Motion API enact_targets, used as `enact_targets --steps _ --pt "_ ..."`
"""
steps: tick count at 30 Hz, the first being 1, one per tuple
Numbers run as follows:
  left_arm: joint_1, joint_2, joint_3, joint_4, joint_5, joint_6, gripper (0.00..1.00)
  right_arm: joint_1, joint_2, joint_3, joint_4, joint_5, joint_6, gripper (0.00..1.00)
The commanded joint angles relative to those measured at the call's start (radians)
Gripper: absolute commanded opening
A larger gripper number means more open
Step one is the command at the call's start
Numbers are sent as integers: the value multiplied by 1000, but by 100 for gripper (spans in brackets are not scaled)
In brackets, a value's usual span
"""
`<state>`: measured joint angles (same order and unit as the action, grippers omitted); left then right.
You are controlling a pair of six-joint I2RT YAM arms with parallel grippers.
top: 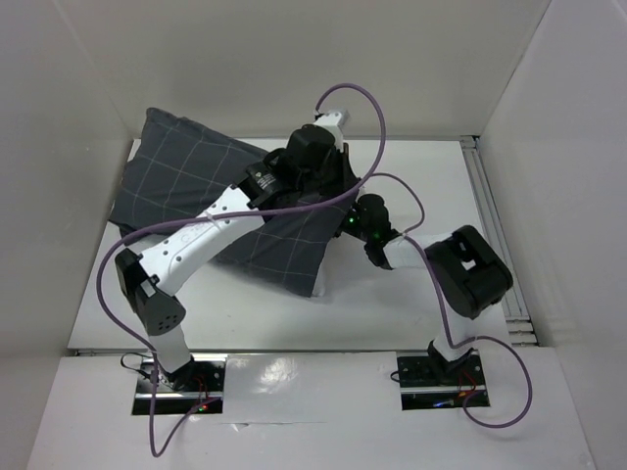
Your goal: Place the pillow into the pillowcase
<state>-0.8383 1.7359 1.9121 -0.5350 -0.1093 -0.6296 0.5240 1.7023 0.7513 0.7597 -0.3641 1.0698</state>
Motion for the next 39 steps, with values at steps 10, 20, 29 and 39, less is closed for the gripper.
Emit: enact_targets --steps 10,20,29,39 --pt "83 -13 151 227 203 -51 0 -37 -119 -24 -49 -234 -65 43" --pt "189 -24 268 204 174 -21 0 -159 -639 -1 -790 -52 -424 86" --pt "232 -42 340 236 117 -2 0 -159 -929 -107 -945 47 -331 86" --pt "232 -52 312 264 79 -2 0 -159 -1152 -484 -645 47 60 85"
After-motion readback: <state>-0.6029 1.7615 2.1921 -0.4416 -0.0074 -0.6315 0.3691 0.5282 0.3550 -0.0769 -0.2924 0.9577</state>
